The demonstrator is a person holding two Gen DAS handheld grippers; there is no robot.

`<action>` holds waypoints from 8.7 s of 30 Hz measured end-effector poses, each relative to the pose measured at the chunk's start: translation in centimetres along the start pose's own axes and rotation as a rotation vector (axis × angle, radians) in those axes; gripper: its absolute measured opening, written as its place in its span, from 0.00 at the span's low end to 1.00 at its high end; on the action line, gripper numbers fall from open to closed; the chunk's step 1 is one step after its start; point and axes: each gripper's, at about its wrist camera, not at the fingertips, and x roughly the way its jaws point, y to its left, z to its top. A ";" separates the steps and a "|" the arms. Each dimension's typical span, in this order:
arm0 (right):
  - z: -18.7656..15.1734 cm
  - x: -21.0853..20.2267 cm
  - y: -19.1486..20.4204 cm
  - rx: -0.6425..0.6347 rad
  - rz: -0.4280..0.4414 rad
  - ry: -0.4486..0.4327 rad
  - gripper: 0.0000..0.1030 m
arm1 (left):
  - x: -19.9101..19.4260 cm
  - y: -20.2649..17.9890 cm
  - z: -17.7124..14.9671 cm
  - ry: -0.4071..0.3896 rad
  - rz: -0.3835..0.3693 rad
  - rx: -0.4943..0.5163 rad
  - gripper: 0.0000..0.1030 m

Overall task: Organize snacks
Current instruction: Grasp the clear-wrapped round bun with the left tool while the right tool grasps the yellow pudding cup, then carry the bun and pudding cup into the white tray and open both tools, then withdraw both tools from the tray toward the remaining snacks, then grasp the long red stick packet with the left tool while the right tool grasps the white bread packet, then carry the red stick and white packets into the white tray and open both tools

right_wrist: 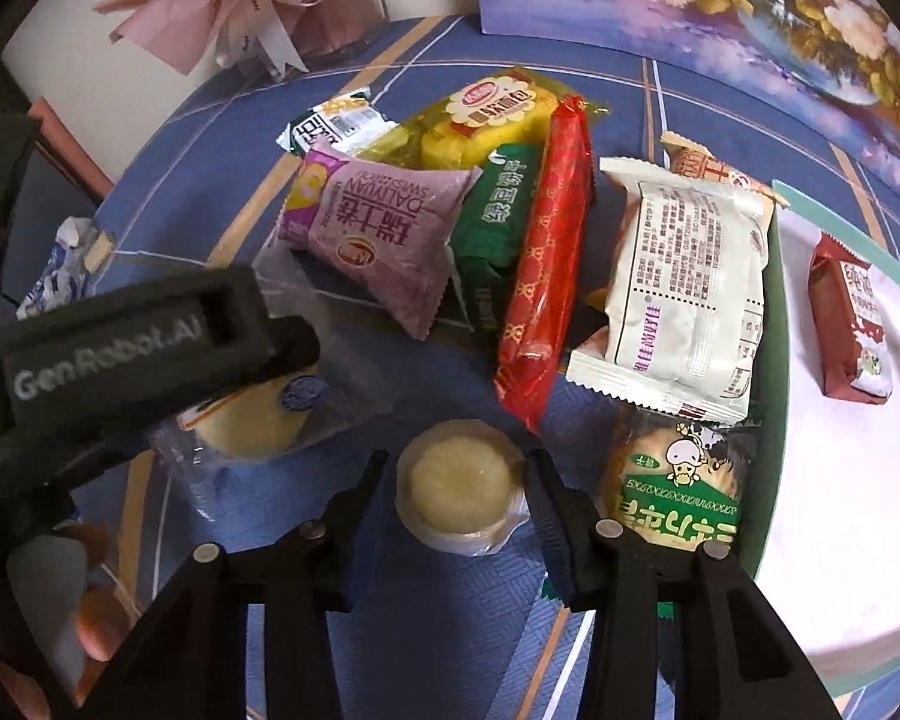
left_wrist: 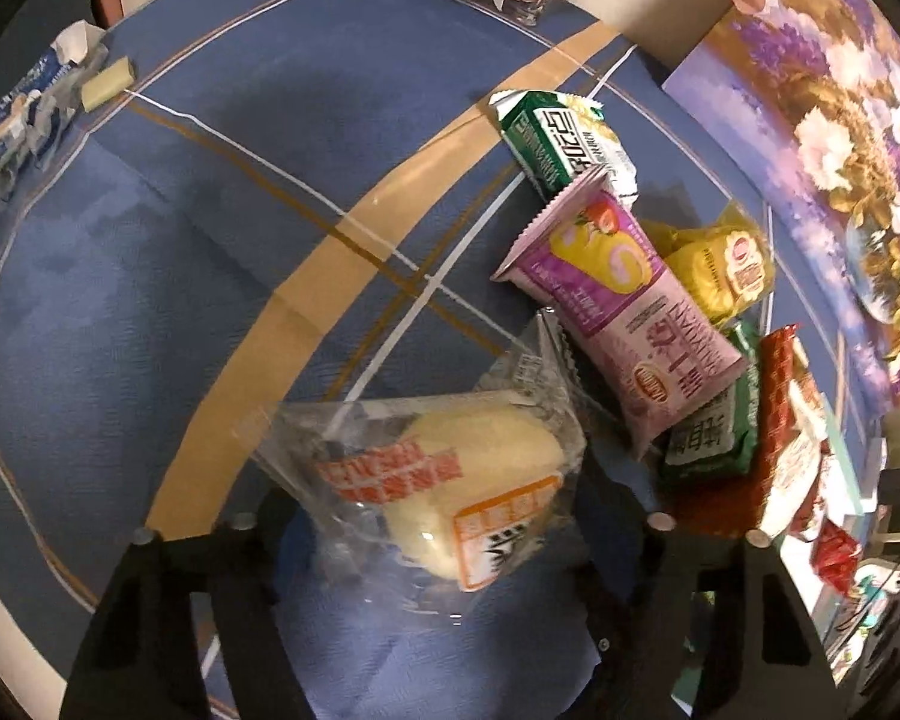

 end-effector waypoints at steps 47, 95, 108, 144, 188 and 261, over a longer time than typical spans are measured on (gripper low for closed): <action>-2.9 -10.5 -4.9 0.050 0.066 -0.137 0.38 | -9.1 -3.3 -3.4 -0.110 -0.056 0.030 0.63; -8.5 -13.9 -29.2 0.657 -0.186 -0.071 0.39 | -2.5 -23.2 -14.4 0.086 -0.119 0.463 0.75; -8.2 -13.4 -28.7 0.627 -0.176 -0.054 0.51 | -4.8 -20.7 -12.2 -0.052 -0.028 0.397 0.83; -5.6 -13.7 -24.6 0.534 -0.121 -0.150 1.00 | -7.8 -12.8 -5.6 -0.206 0.053 0.207 0.97; 2.5 -6.0 -10.3 0.254 -0.006 -0.117 0.71 | -4.4 -10.0 0.8 -0.146 -0.082 0.201 0.72; 3.4 -8.3 -11.1 0.275 0.031 -0.184 0.52 | -5.4 -11.5 0.7 -0.114 -0.213 0.204 0.09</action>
